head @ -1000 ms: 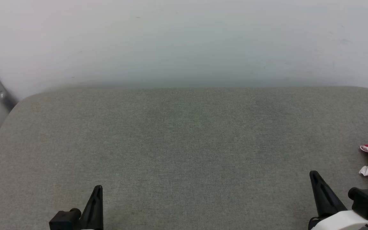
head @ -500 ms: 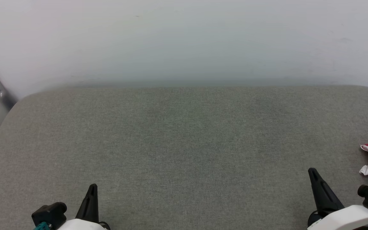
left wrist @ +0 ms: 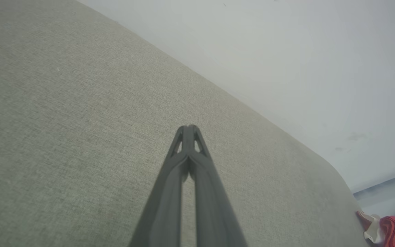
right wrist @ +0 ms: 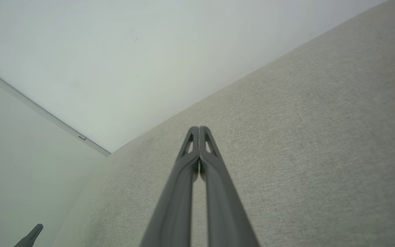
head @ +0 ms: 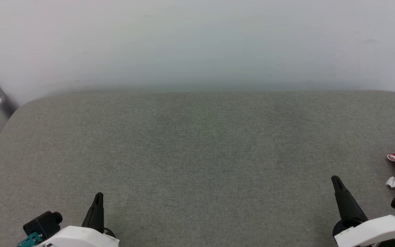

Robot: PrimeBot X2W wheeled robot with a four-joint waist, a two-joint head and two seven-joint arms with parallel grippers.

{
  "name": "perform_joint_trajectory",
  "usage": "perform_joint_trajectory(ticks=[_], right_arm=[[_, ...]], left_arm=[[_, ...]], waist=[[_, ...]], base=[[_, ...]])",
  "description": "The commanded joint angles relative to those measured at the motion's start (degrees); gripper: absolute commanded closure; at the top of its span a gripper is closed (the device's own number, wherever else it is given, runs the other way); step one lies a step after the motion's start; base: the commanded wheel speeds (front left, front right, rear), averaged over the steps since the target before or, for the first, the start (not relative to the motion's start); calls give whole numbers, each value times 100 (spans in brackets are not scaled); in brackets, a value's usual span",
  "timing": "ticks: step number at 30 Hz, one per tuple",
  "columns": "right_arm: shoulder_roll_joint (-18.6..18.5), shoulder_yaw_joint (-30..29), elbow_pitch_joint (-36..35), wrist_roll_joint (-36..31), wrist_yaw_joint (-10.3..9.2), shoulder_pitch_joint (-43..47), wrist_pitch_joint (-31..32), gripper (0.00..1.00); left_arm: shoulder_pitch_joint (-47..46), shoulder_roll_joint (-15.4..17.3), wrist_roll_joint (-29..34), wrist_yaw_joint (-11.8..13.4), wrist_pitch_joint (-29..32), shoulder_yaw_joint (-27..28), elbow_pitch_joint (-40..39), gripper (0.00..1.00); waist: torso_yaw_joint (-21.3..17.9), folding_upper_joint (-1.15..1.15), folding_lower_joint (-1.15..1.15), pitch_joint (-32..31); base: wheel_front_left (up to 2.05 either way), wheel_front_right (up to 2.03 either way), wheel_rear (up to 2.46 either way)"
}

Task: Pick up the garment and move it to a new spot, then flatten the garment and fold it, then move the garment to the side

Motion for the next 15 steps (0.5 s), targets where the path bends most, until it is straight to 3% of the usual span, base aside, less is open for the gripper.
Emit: perform_joint_trajectory(ticks=[1, 15], right_arm=[[-41, -15, -6, 232, -1, -190, 11, 100], [-50, -56, 265, 1331, -2, -380, 30, 100]], left_arm=[[-184, -18, -187, -58, 40, 97, -23, 100], [-335, -210, -1087, -309, 304, 385, 94, 100]], waist=[[-1, 0, 0, 3], [-13, 0, 0, 33]], base=[[0, 0, 0], [0, 0, 0]])
